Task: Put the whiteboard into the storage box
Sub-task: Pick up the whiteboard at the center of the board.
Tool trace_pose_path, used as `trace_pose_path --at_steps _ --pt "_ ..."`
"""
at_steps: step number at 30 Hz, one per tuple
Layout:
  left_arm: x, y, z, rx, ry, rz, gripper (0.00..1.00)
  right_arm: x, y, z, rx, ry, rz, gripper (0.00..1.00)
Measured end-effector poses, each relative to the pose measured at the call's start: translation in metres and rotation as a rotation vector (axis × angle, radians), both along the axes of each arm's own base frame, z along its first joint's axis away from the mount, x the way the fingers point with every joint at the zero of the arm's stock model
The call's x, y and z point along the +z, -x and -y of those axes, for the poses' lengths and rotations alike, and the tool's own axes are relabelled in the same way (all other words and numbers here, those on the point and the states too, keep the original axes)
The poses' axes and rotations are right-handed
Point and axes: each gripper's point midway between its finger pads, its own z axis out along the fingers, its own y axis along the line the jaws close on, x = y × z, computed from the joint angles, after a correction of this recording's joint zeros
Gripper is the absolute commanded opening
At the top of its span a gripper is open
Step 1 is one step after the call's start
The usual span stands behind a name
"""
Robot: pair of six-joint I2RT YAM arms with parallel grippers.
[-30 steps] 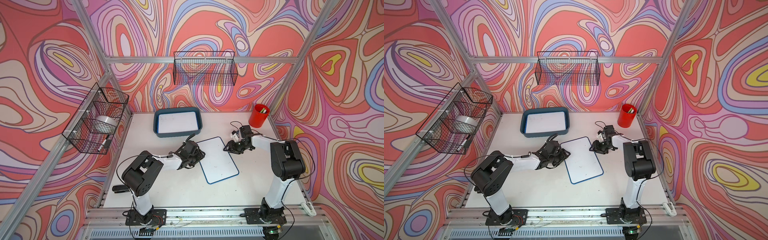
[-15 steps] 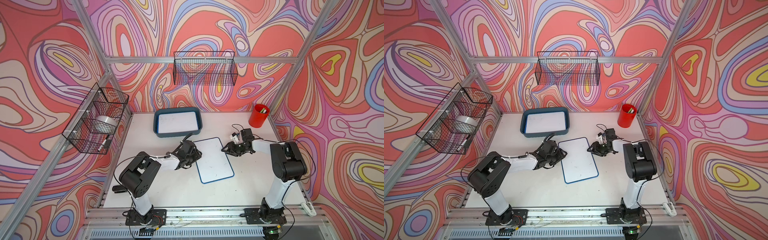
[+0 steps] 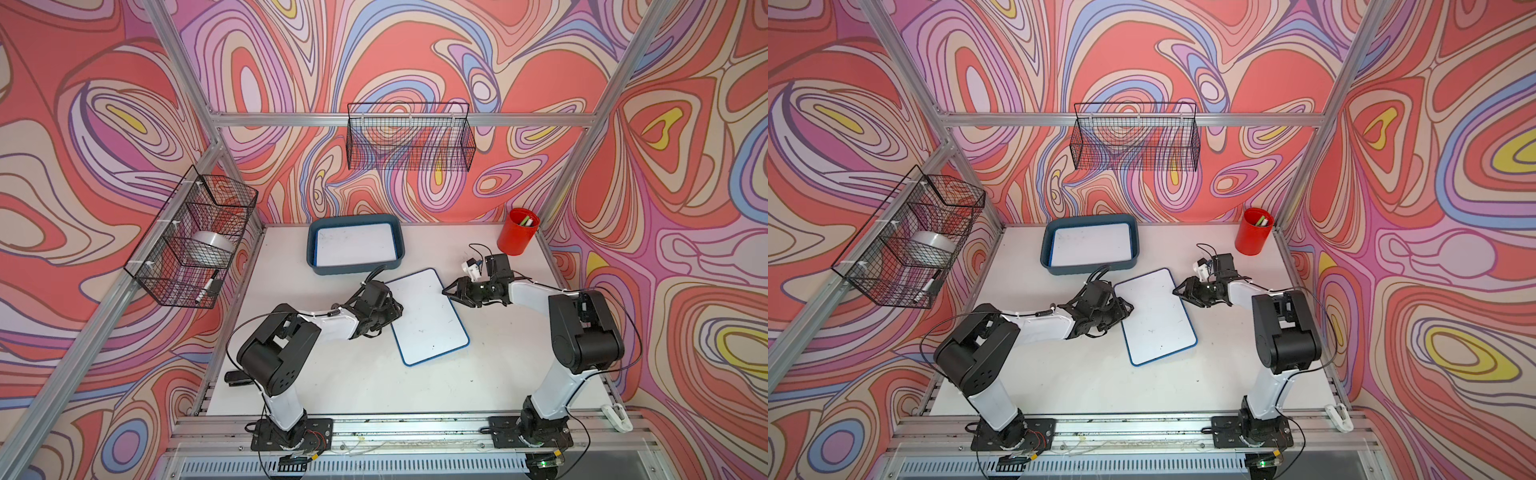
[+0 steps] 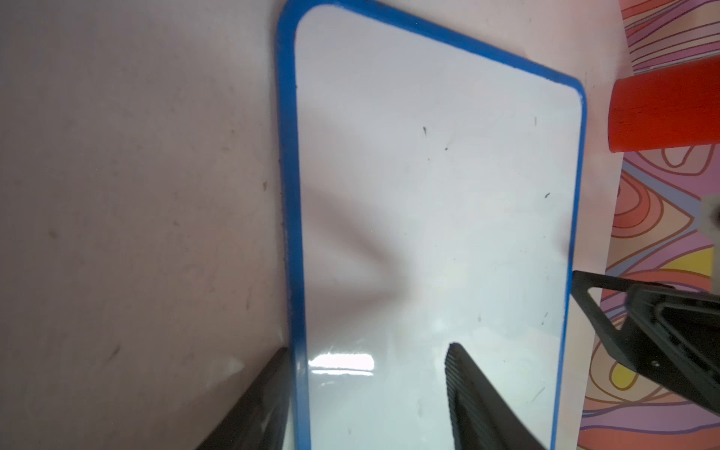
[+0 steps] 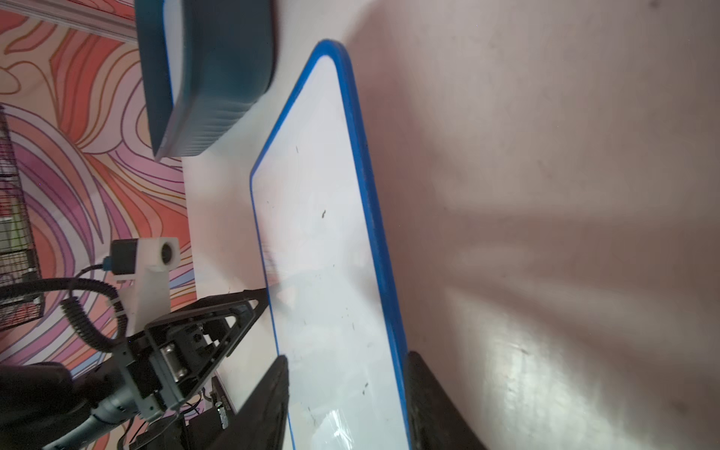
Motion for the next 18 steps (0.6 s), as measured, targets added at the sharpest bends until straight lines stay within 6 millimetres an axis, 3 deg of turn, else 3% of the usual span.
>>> trace_pose_path --at_steps 10,18 --pt "0.000 0.001 -0.001 0.005 0.001 -0.008 0.59 0.029 -0.013 -0.012 0.037 -0.104 0.129 0.49" --pt "0.000 0.000 -0.001 0.024 0.014 -0.018 0.59 0.030 -0.015 -0.014 0.015 -0.153 0.190 0.48"
